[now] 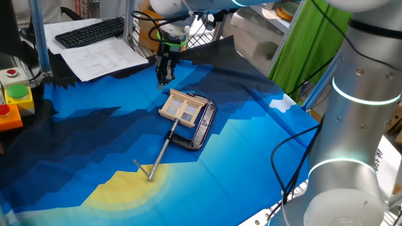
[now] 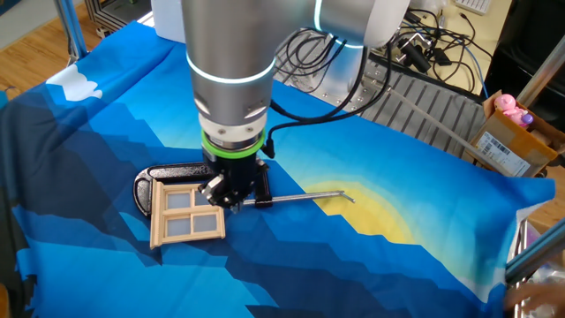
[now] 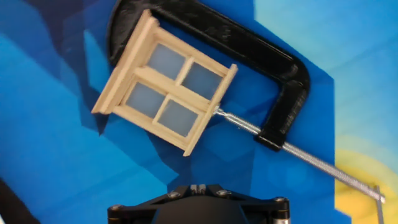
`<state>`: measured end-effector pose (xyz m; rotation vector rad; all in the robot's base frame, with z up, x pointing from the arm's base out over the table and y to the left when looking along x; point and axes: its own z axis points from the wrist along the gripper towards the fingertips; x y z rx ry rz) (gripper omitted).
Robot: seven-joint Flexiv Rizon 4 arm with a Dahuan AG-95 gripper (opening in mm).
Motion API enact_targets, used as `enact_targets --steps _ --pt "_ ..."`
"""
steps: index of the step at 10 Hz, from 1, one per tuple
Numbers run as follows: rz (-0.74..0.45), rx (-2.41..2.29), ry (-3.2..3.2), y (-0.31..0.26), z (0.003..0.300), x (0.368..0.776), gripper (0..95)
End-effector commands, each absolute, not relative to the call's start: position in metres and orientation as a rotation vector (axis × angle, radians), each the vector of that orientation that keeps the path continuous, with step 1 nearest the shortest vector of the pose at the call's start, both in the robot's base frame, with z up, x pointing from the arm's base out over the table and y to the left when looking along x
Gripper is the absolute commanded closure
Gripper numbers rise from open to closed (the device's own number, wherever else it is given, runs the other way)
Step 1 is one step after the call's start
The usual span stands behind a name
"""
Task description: Open a sliding window
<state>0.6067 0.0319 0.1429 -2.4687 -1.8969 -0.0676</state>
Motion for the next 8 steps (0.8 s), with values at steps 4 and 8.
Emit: enact_targets --steps 4,8 --pt "0.019 0.019 -3.145 0.036 0.155 0.634 95.0" --pt "0.162 0.065 -3.151 0.036 0.144 0.637 95.0"
